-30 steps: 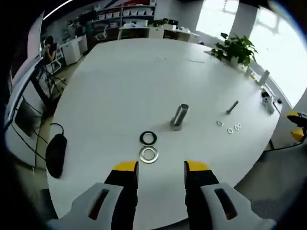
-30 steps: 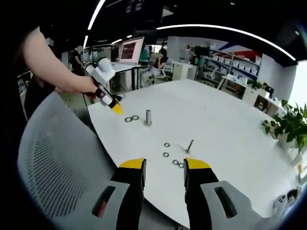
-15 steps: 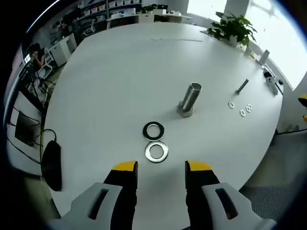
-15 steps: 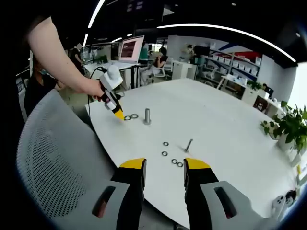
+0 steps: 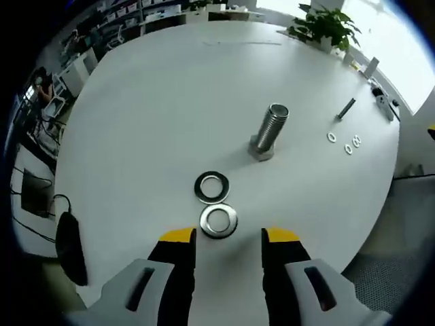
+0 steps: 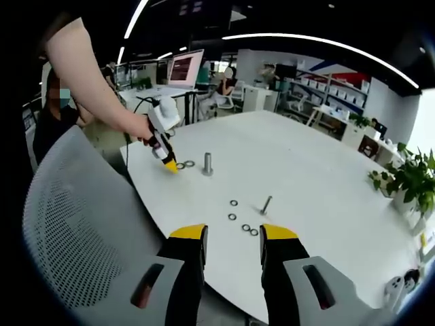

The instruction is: Place the washer onto the threaded stud by aligning its center hole with the stud, sliding it down to the base, and recovering from edge contact or off-axis alignment until the washer reaches the visible bottom stop.

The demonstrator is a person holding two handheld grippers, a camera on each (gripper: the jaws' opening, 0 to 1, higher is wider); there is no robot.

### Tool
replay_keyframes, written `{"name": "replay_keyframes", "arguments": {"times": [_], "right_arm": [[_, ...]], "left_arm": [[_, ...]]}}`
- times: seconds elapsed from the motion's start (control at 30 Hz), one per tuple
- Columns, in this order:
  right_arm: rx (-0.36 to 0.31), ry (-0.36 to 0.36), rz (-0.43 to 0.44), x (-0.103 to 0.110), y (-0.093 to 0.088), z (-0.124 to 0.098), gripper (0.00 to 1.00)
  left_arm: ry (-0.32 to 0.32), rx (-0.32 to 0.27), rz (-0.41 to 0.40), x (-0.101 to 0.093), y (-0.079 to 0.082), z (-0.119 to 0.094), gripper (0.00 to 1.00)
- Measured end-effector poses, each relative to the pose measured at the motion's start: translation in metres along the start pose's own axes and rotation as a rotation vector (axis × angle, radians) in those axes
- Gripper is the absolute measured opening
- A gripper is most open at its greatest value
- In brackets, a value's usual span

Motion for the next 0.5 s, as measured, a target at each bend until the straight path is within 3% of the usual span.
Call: {"name": "replay_keyframes", "arguments": {"times": [0.27,0.33,0.37,0.4,0.5], "right_arm": [[0.004,-0.001,-0.003,0.0,-0.001,0.0,0.33],[0.008,0.0,-0.003,0.0,-0.001,0.0,0.33],[0.009,-0.001,-0.004,0.0,-0.002,0.001,0.33],[0.01,-0.001,-0.003,0.0,-0.002,0.001,0.33],[0.011,0.0,-0.005,0.0,-0.002,0.001,0.33]], "left_arm": [[0.014,0.008,0.071,0.004,0.009,0.005,0.35],[0.023,0.018,0.106,0.005,0.01,0.006,0.34],[0.041,0.034,0.165,0.006,0.01,0.006,0.33],[0.016,0.024,0.146,0.001,0.011,0.006,0.31],[0.019,0.029,0.149,0.004,0.011,0.006,0.28]]}}
Point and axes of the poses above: the point that each gripper's makers call its tool centre point, and the gripper's own axes: z roughly forward along the fingers, x roughly to its left, y roughly out of its top, the point moved 6 cm from there along -z, roughly backward along the fingers, and after that the axes turned 10 degrees about -z, right-handed, at the moved point
